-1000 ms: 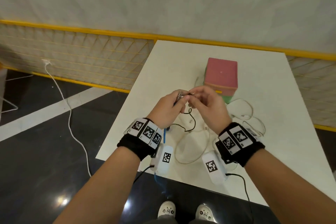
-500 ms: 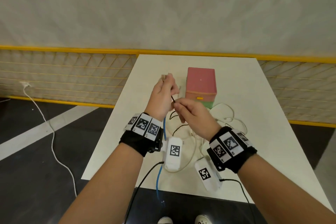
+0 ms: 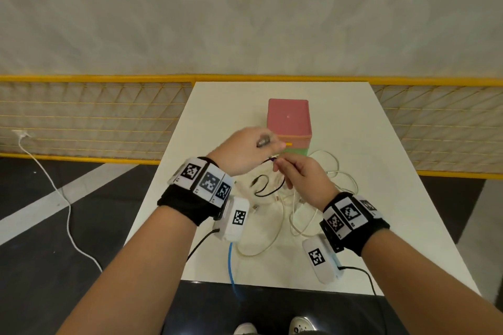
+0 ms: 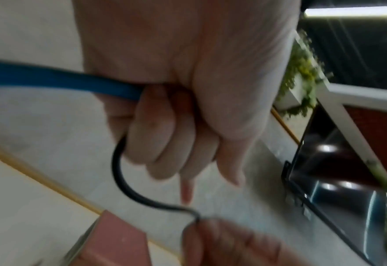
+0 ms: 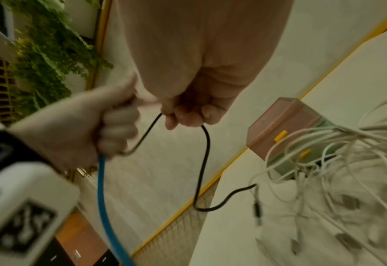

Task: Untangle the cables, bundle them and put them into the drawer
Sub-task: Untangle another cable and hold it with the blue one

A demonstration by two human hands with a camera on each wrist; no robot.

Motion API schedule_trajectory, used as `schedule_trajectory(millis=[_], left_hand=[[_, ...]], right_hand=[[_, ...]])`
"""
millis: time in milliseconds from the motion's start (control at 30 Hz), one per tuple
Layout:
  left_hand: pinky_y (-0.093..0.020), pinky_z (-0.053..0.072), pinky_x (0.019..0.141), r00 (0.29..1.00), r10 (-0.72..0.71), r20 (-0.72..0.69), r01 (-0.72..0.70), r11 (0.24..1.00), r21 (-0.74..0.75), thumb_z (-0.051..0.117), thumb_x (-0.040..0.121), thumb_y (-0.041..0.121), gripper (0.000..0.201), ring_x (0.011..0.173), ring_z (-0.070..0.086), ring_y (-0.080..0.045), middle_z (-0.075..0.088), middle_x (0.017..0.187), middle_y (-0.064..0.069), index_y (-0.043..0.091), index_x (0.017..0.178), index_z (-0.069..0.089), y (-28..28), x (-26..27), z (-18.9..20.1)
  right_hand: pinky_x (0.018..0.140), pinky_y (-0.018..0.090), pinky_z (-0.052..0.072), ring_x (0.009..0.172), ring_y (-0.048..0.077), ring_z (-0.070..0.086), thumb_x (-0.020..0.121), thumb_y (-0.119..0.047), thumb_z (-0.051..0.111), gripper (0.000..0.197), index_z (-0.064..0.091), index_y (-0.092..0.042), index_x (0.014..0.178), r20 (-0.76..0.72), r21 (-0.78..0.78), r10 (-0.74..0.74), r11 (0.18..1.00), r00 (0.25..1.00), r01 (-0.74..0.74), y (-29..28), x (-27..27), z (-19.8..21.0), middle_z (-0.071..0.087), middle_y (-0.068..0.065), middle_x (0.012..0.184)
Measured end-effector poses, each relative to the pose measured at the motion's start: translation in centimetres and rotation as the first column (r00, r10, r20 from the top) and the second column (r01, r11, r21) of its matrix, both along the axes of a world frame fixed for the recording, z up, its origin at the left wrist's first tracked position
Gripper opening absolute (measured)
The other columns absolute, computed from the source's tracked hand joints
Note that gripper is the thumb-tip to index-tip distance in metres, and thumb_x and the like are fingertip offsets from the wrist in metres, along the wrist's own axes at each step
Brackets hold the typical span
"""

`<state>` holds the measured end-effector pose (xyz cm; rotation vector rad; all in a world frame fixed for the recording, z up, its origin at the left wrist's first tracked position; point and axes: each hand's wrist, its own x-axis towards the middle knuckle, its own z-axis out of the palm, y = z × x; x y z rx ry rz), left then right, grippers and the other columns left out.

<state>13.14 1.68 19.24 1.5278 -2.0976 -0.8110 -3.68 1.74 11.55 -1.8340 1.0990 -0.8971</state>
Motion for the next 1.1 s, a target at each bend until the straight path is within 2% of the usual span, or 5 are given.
schedule_trajectory(millis=[200,633,833,967,1100], left_hand=[[-0.012,0.032,0.047,0.998,0.031,0.059,-0.031,0.999,-0.007,0.056,0.097,0.027,0.038,0.044,0.045,0.003,0.049,0.047,0.011,0.024,0.058,0.055,0.8,-0.5,0.3],[-0.014,0.029,0.043,0.721,0.574,-0.387,-0.672,0.714,-0.194,0.049,0.100,0.034,0.035,0.047,0.036,-0.008,0.040,0.053,0.004,0.015,0.072,0.056,-1.1,3.0,1.6],[-0.026,0.032,0.054,0.823,0.495,-0.278,-0.548,0.822,-0.158,0.049,0.099,0.035,0.034,0.052,0.044,-0.014,0.045,0.054,0.004,0.018,0.073,0.063,-1.0,3.7,1.6],[-0.024,0.039,0.070,0.899,0.373,-0.229,-0.416,0.890,-0.184,0.053,0.098,0.030,0.027,0.084,0.059,-0.023,0.066,0.088,-0.011,0.011,0.112,0.066,-0.7,3.1,1.3],[-0.027,0.037,0.062,0.935,0.191,-0.298,-0.243,0.959,-0.148,0.043,0.102,0.034,0.037,0.052,0.043,-0.009,0.044,0.055,0.004,0.020,0.075,0.061,0.5,1.5,1.3]], right_hand=[[0.056,0.018,0.041,0.049,0.013,0.046,0.099,-0.017,0.045,0.026,0.064,-0.006,0.085,0.094,-0.022,0.031,0.999,0.995,-0.029,-0.3,0.0,1.5,0.051,0.009,0.058],[0.054,0.010,0.038,0.049,0.010,0.050,0.099,-0.012,0.042,0.026,0.060,-0.008,0.081,-0.009,0.266,0.216,0.942,0.976,-0.206,3.9,0.3,-3.3,0.054,-0.002,0.061],[0.064,0.012,0.040,0.061,0.015,0.059,0.097,-0.018,0.046,0.024,0.067,-0.007,0.092,-0.244,0.367,0.305,0.908,0.921,-0.203,3.7,-0.9,-4.7,0.066,-0.001,0.078],[0.086,0.032,0.046,0.088,0.009,0.060,0.088,-0.054,0.052,0.058,0.047,-0.016,0.132,-0.402,0.188,0.168,0.977,0.900,-0.099,1.8,-1.1,-2.6,0.056,0.000,0.125],[0.113,0.036,0.030,0.137,0.014,0.034,0.085,-0.064,0.046,0.084,0.012,-0.024,0.150,-0.228,-0.003,0.011,1.000,0.974,-0.012,0.0,-0.4,1.7,0.025,0.000,0.154]])
